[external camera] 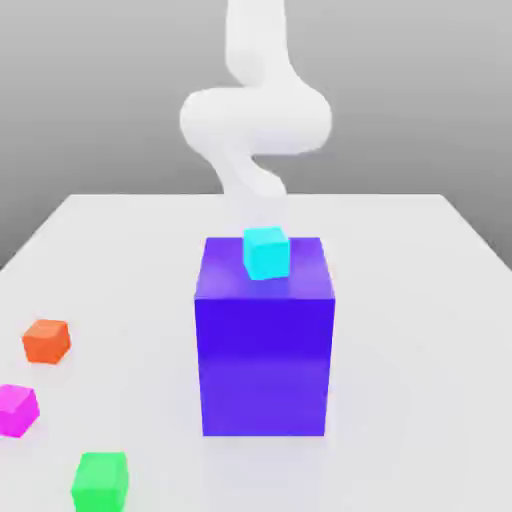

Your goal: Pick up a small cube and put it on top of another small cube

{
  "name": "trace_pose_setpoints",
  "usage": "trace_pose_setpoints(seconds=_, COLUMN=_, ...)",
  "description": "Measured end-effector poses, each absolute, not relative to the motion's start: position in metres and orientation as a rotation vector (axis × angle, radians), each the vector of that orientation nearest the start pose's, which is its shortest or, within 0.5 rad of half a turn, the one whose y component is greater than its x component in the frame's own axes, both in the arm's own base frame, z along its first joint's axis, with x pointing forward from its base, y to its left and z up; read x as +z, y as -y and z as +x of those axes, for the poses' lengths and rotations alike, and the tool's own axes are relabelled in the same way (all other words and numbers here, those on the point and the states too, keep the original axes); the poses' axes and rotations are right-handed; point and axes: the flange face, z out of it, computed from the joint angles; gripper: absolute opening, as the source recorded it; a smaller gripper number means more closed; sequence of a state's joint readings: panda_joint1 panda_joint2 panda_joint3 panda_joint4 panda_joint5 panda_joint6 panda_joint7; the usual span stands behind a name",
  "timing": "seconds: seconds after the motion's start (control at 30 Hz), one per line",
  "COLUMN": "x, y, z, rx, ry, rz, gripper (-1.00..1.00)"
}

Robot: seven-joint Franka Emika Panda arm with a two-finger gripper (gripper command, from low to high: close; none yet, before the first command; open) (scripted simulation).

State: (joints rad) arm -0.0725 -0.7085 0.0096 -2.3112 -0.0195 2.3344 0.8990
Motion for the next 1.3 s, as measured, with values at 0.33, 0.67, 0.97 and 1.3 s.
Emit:
trace_pose_setpoints(seconds=0.33, x=0.509, y=0.153, z=0.456, rx=-0.653, ry=-2.059, rz=-2.083, gripper=0.0)
trace_pose_setpoints(seconds=0.67, x=0.323, y=0.294, z=0.418, rx=-0.292, ry=-2.729, rz=-1.436, gripper=0.0)
trace_pose_setpoints(seconds=0.97, x=0.17, y=0.336, z=0.358, rx=-0.005, ry=-3.006, rz=-0.905, gripper=0.0)
trace_pose_setpoints(seconds=1.3, x=0.132, y=0.336, z=0.356, rx=-0.002, ry=-3.011, rz=-0.892, gripper=-1.0)
